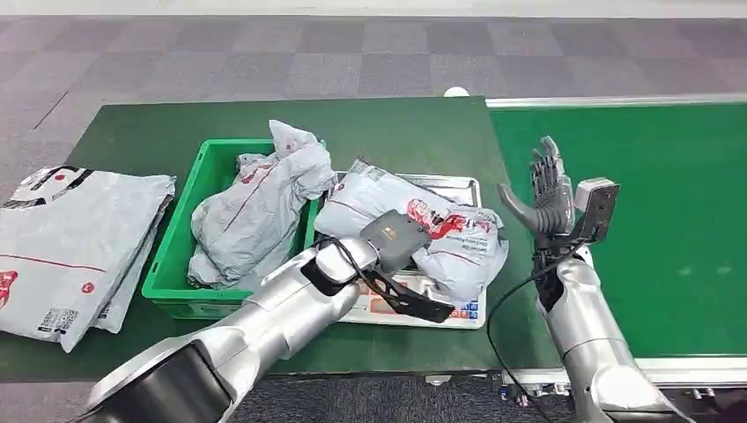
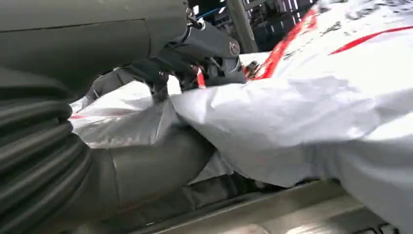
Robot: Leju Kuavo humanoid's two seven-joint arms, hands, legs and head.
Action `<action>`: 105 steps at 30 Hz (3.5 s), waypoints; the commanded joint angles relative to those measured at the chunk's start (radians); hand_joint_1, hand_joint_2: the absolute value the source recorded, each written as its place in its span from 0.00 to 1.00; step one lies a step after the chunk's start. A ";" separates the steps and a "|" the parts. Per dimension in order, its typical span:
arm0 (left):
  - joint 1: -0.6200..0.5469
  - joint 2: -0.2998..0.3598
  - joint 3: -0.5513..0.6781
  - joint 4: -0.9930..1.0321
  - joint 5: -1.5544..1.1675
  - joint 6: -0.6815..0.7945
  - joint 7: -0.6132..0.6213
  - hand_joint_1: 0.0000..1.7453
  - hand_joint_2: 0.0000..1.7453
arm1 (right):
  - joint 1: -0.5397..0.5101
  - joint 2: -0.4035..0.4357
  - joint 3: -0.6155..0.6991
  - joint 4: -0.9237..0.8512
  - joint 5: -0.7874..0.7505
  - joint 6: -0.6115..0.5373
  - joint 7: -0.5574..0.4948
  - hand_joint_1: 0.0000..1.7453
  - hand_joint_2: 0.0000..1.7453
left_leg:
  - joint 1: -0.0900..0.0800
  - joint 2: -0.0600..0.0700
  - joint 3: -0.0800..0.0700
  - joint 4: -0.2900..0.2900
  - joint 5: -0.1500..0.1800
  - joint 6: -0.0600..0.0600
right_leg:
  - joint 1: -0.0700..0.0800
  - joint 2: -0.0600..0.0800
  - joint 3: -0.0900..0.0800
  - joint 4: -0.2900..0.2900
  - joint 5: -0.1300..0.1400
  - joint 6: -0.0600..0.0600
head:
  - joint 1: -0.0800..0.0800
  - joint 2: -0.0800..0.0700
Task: Moved the parcel from conveyor to table for the left to box.
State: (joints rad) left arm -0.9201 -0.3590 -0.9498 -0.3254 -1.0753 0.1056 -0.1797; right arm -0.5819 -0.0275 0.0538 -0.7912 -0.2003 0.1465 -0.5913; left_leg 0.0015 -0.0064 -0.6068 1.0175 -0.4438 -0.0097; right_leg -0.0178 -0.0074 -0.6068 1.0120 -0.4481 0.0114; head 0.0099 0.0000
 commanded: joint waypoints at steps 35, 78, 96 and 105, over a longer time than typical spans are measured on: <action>-0.154 0.101 0.041 -0.193 -0.416 0.327 0.180 1.00 1.00 | 0.026 -0.039 0.006 0.032 0.100 -0.004 0.098 0.00 0.00 | 0.001 0.004 0.002 0.000 -0.001 -0.001 | 0.001 0.004 0.001 -0.001 0.001 -0.001 | 0.000 0.000; 0.251 0.604 0.495 -0.700 -0.382 0.064 0.379 1.00 1.00 | 0.131 -0.116 -0.087 -0.051 0.107 -0.012 0.154 0.00 1.00 | 0.003 0.006 0.006 -0.004 -0.001 -0.002 | 0.003 0.008 0.004 -0.005 0.000 -0.002 | 0.000 0.000; 0.131 0.571 0.355 -0.703 -0.007 -0.109 0.237 0.00 1.00 | 0.133 -0.123 -0.079 -0.068 0.076 -0.016 0.175 0.00 1.00 | 0.001 0.000 0.000 0.000 0.000 -0.002 | 0.001 0.002 -0.001 0.000 0.000 -0.001 | 0.000 0.000; 0.107 0.535 0.365 -0.690 0.058 -0.109 0.235 0.00 1.00 | 0.127 -0.100 -0.086 -0.090 0.090 -0.023 0.191 0.00 1.00 | 0.002 0.001 0.001 -0.001 0.000 -0.002 | 0.002 0.003 0.000 -0.001 0.000 -0.001 | 0.000 0.000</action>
State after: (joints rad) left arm -0.7375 0.2064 -0.5123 -1.0693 -1.0452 0.0114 0.0584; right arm -0.4199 -0.1465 -0.0053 -0.9033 -0.1140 0.1308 -0.4147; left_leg 0.0021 -0.0044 -0.6066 1.0170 -0.4438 -0.0116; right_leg -0.0175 -0.0033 -0.6086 1.0122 -0.4482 0.0111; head 0.0099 0.0000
